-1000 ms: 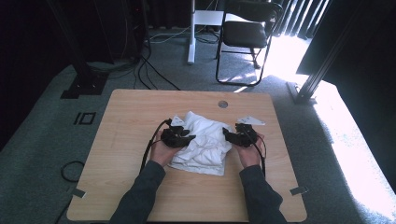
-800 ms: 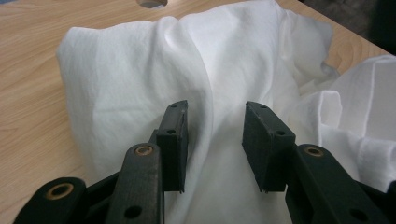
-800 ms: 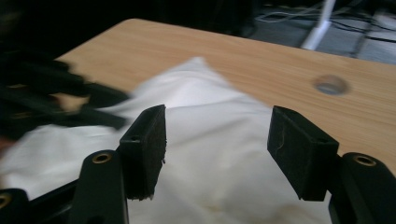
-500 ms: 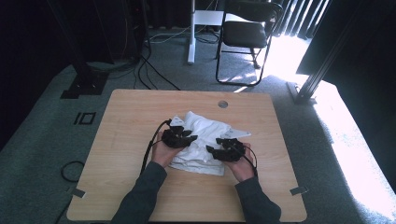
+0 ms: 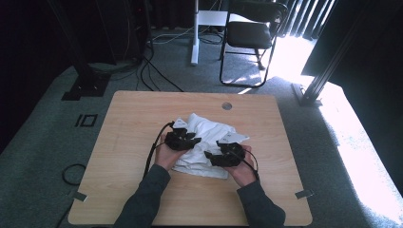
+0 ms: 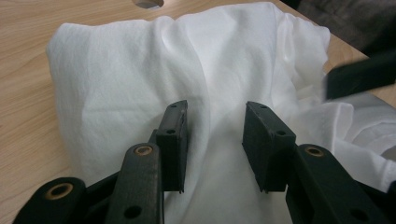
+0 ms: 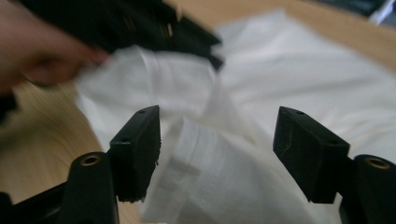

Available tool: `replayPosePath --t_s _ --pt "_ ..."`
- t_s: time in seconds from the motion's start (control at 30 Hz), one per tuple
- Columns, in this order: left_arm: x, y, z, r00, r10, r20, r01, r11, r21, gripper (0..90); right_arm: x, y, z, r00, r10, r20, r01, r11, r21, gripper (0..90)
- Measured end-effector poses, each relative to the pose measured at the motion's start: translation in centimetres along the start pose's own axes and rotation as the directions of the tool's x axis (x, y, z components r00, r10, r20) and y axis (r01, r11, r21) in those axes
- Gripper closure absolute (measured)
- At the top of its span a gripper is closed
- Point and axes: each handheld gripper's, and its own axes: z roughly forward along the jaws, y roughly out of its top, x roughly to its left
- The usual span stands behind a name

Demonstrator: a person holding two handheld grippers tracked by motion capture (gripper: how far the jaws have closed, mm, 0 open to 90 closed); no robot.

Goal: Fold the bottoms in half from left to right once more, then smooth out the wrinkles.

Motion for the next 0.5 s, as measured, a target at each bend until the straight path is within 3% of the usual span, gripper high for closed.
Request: replayPosePath --t_s 0.1,0.17,0.27,0.4,0.5 --pt "0.1 0.0 0.0 1.0000 0.005 0.004 -0.005 1.0000 0.001 61.9 -0.4 -1.0 0.8 0.9999 0.017 -0.001 -0.017 0.999 0.033 52.8" --pt "0.1 -0.1 0.0 1.0000 0.004 0.004 -0.004 1.0000 0.001 61.7 -0.6 -1.4 0.4 0.9998 0.019 -0.006 -0.019 1.000 0.022 69.7" --pt "0.1 -0.1 0.0 1.0000 0.001 0.007 -0.001 1.0000 0.000 61.6 -0.6 -1.7 -1.0 0.9998 0.009 0.018 -0.009 1.000 -0.013 84.1" --pt "0.3 -0.2 -0.3 0.9999 -0.011 0.013 0.011 0.9999 -0.006 60.9 -1.0 -2.7 -4.2 0.9993 0.004 0.037 -0.001 0.996 -0.086 87.8" --pt "0.3 -0.2 -0.4 0.9994 -0.021 0.026 0.021 0.9997 -0.011 60.2 -1.5 -3.8 -6.0 0.9992 0.023 0.033 -0.019 0.995 -0.102 86.2"
